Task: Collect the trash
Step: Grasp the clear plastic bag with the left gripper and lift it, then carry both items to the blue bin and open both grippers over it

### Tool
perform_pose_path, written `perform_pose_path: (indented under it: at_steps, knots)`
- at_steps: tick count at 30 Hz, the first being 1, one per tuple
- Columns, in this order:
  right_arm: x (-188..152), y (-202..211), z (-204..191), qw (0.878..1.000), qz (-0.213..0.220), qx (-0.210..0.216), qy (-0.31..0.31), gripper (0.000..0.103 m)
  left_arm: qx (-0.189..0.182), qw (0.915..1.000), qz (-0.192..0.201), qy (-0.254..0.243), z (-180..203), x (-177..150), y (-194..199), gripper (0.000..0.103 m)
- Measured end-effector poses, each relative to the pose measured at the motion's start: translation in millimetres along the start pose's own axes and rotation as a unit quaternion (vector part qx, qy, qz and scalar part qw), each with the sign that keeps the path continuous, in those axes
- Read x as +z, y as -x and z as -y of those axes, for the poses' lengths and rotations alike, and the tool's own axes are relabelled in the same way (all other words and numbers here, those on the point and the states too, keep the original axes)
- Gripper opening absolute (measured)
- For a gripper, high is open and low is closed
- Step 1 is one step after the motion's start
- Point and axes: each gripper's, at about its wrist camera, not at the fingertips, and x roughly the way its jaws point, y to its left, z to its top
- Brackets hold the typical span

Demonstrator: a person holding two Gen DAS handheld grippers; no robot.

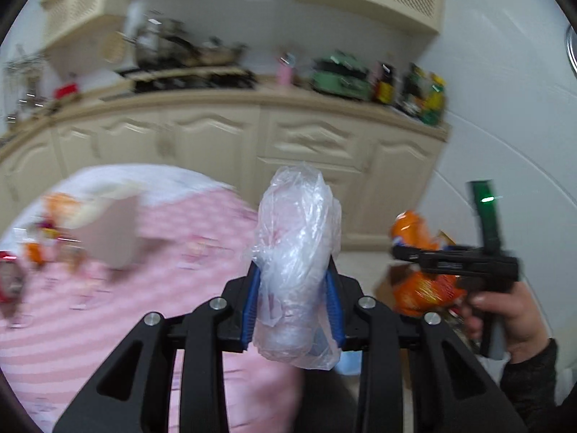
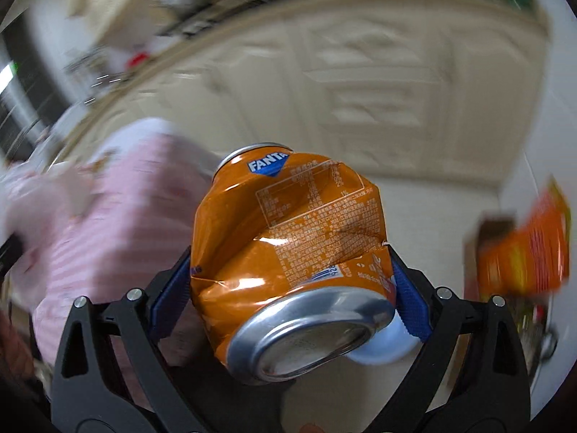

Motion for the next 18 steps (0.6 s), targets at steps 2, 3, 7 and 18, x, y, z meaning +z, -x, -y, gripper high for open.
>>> perform_pose_path:
  at_steps: [2, 3, 7, 18]
  knots:
    - [-12, -18, 33, 0.999, -0.025, -0.018, -0.038, 0.094, -0.028, 0.9989, -0.038, -0.004, 22, -6, -40, 0.032]
    - [-18, -28, 49, 0.998, -0.038, -0.023, -0.055, 0.094, -0.037, 0.9977, -0.057, -0.004, 31, -11, -57, 0.032]
    - [-53, -69, 103, 0.989, -0.093, -0.034, -0.114, 0.094, -0.061, 0.9897, -0.129, -0.006, 65, -32, -132, 0.032]
    - [-115, -170, 175, 0.952, -0.182, -0.021, -0.244, 0.097, -0.069, 0.9476, -0.312, 0.001, 101, -96, -323, 0.056]
